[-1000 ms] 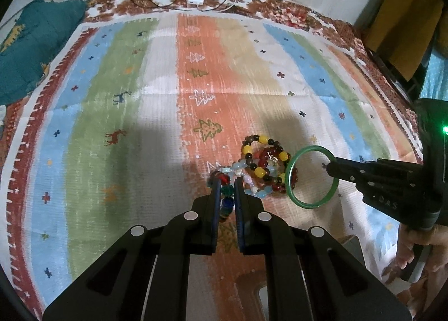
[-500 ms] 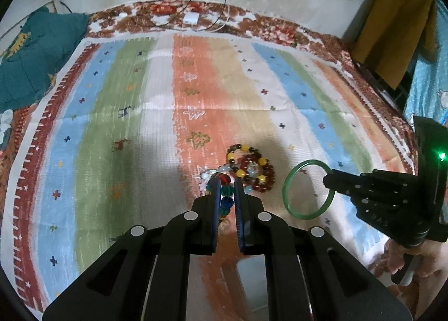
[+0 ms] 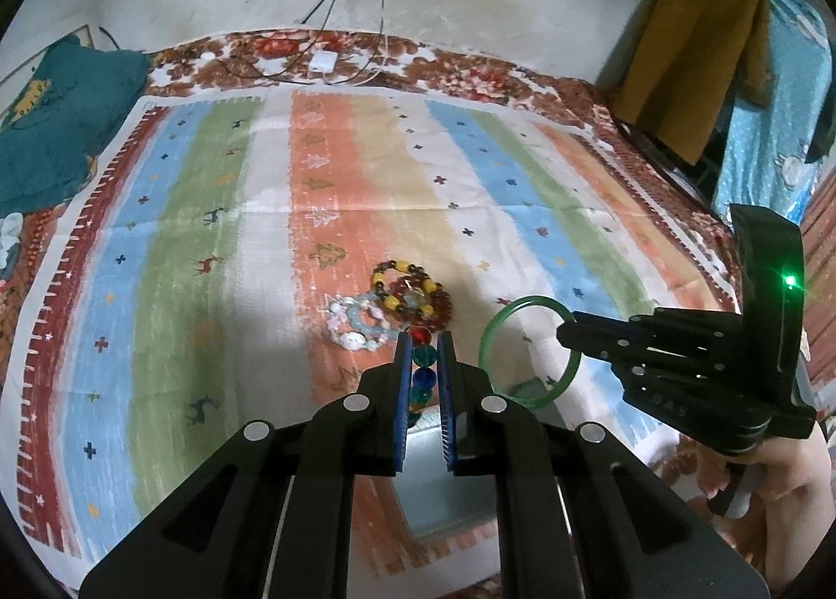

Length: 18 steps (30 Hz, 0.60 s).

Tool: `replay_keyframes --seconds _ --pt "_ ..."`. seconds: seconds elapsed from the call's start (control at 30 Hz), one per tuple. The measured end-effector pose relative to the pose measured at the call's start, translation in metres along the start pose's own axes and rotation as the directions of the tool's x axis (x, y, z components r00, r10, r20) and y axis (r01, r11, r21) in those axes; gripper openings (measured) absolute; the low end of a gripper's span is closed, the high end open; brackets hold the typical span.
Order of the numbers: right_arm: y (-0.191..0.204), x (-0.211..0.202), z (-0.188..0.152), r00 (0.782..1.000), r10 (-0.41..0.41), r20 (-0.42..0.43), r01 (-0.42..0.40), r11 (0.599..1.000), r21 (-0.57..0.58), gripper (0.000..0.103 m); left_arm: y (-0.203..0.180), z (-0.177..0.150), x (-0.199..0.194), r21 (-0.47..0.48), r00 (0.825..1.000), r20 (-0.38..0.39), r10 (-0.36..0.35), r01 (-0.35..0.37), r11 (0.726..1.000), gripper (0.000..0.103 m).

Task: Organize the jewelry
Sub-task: 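Carry both bracelets into the silver tin and open both tools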

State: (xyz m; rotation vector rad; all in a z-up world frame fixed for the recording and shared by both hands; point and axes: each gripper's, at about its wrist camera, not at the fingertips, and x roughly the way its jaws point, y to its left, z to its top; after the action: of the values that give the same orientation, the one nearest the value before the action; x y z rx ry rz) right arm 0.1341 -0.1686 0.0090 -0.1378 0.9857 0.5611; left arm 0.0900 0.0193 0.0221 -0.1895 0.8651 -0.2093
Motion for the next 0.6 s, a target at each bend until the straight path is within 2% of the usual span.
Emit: replay_keyframes --seconds 0.4,0.53,0.6 --pt "0.007 -0.014 -0.023 1.0 0.02 0.001 -0.02 1.0 -0.014 0.009 -0.017 -0.023 -0.004 0.039 1.0 -0.021 -0.014 0.015 0.999 0.009" --pt "0.009 -0.012 -0.027 0.998 0.064 -0.02 -0.064 0.998 -0.016 0.01 -0.022 -0.029 0.002 0.051 0.999 -0.052 -0.008 0.011 0.999 0.01" --pt "0.009 -0.01 -0.028 0.994 0.099 -0.034 -0.1 0.995 -0.006 0.016 -0.022 -0.03 0.005 0.051 0.998 -0.065 0.007 -0.003 0.999 0.01"
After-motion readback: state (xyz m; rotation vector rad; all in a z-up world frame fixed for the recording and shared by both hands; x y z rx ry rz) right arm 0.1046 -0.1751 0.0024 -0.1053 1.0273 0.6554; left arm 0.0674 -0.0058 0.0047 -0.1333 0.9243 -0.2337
